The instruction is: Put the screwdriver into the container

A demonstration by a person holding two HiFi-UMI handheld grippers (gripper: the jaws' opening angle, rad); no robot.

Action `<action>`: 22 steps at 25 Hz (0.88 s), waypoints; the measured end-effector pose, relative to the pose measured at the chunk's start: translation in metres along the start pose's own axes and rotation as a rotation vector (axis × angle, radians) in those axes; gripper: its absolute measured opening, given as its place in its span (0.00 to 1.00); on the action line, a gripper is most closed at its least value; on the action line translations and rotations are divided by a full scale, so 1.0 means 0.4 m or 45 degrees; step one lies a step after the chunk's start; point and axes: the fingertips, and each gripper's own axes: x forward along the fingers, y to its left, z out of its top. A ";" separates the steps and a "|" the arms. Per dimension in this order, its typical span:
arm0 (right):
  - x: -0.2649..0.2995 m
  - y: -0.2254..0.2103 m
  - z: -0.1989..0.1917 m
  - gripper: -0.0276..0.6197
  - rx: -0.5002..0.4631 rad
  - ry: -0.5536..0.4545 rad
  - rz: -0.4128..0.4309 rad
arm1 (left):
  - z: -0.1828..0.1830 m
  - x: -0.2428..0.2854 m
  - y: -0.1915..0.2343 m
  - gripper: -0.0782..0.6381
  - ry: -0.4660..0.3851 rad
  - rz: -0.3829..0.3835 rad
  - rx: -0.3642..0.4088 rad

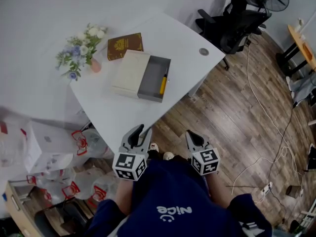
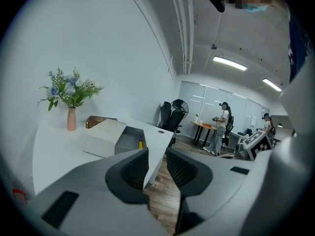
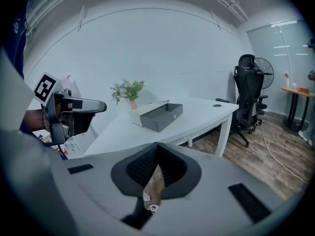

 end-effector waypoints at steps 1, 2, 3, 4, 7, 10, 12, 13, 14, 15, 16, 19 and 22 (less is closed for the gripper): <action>0.002 0.003 0.001 0.08 -0.004 0.000 0.003 | -0.005 -0.001 0.002 0.28 0.006 0.003 0.001; 0.004 0.006 0.004 0.08 -0.009 -0.003 0.005 | -0.007 -0.001 0.003 0.26 0.009 0.002 0.005; 0.005 0.006 0.009 0.08 -0.013 -0.008 0.002 | -0.008 -0.002 0.003 0.25 0.010 0.001 0.010; 0.005 0.005 0.016 0.08 -0.015 -0.017 -0.005 | -0.008 -0.002 0.002 0.24 0.009 0.001 0.016; 0.000 -0.002 0.054 0.08 -0.016 -0.080 -0.045 | -0.007 -0.004 0.008 0.20 0.001 0.026 0.044; -0.005 -0.005 0.109 0.08 -0.042 -0.154 -0.079 | 0.009 -0.007 0.023 0.15 -0.029 0.069 0.061; -0.009 -0.003 0.147 0.08 -0.067 -0.200 -0.096 | 0.028 -0.012 0.030 0.14 -0.060 0.087 0.068; -0.012 -0.001 0.165 0.08 -0.082 -0.224 -0.103 | 0.037 -0.016 0.034 0.13 -0.075 0.097 0.078; -0.016 0.002 0.183 0.08 -0.099 -0.247 -0.107 | 0.045 -0.020 0.039 0.13 -0.088 0.109 0.092; -0.019 0.007 0.199 0.08 -0.118 -0.268 -0.108 | 0.055 -0.025 0.042 0.13 -0.101 0.122 0.110; -0.021 0.012 0.215 0.08 -0.137 -0.287 -0.106 | 0.065 -0.029 0.043 0.13 -0.115 0.132 0.133; -0.023 0.029 0.253 0.08 -0.162 -0.343 -0.088 | 0.100 -0.031 0.028 0.13 -0.162 0.113 0.188; -0.027 0.047 0.275 0.08 -0.155 -0.395 -0.075 | 0.116 -0.033 0.008 0.13 -0.199 0.070 0.225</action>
